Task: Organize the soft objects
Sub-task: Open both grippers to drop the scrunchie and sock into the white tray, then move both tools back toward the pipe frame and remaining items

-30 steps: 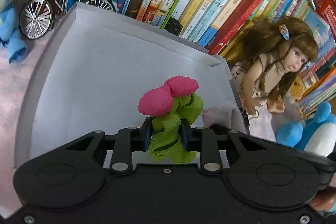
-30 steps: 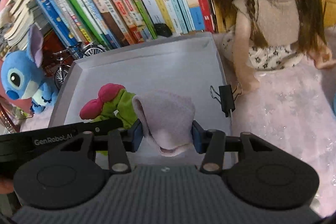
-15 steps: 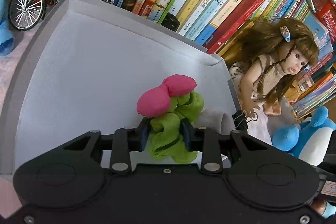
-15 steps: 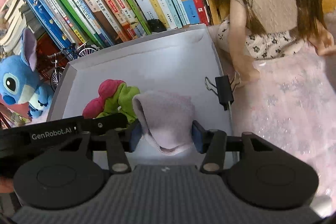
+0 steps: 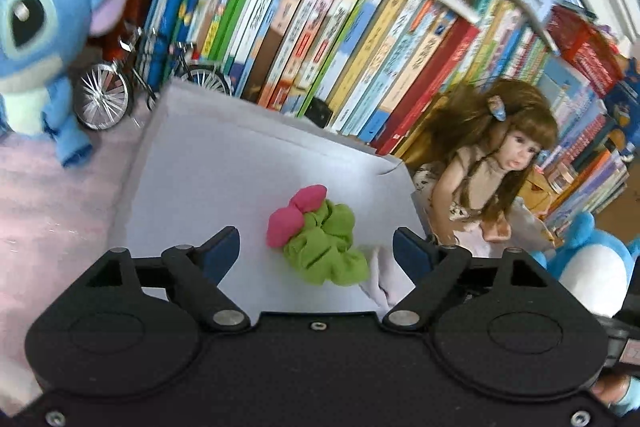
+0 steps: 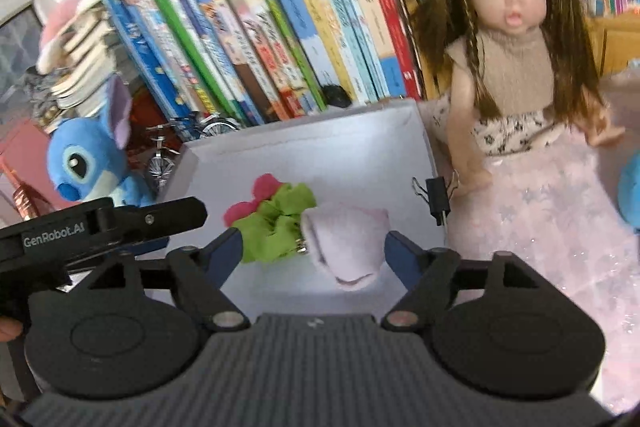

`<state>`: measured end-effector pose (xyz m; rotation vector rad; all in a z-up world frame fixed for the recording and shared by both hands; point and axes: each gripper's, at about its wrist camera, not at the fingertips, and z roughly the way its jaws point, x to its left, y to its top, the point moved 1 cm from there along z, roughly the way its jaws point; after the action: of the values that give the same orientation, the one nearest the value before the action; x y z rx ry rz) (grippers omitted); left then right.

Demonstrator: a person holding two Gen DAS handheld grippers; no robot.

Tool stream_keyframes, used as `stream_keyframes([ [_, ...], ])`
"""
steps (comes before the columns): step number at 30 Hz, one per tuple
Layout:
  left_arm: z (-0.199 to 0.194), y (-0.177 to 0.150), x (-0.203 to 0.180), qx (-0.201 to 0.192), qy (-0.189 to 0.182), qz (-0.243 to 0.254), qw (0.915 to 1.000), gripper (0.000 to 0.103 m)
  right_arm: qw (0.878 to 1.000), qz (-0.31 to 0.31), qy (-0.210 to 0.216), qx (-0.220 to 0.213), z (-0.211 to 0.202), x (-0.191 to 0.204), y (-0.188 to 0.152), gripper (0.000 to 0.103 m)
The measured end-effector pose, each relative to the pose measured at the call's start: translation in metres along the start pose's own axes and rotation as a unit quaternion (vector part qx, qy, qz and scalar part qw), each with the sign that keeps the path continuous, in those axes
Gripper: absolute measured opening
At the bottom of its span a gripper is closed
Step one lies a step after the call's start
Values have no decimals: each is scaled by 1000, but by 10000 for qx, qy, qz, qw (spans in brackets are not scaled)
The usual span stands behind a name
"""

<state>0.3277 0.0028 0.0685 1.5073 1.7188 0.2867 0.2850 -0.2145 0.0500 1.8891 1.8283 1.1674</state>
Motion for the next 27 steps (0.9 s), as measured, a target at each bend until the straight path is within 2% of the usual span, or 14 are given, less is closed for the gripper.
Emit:
stream_keyframes([
  [4, -39, -14, 0, -293, 51, 256, 9992, 91, 9993, -219, 105, -272, -29, 11, -12, 94],
  [7, -65, -31, 0, -447, 259, 431, 9977, 91, 9986, -292, 170, -403, -48, 15, -24, 99],
  [12, -102, -62, 1, -586, 296, 788, 9947, 92, 9972, -418, 176, -588, -75, 21, -51, 101],
  [19, -150, -102, -3, -1159, 351, 1318, 9838, 95, 9922, -745, 210, -980, -113, 32, -92, 103],
  [27, -178, -142, 1, -1353, 268, 1321, 9816, 97, 9852, -1045, 51, -1360, -141, 37, -130, 103],
])
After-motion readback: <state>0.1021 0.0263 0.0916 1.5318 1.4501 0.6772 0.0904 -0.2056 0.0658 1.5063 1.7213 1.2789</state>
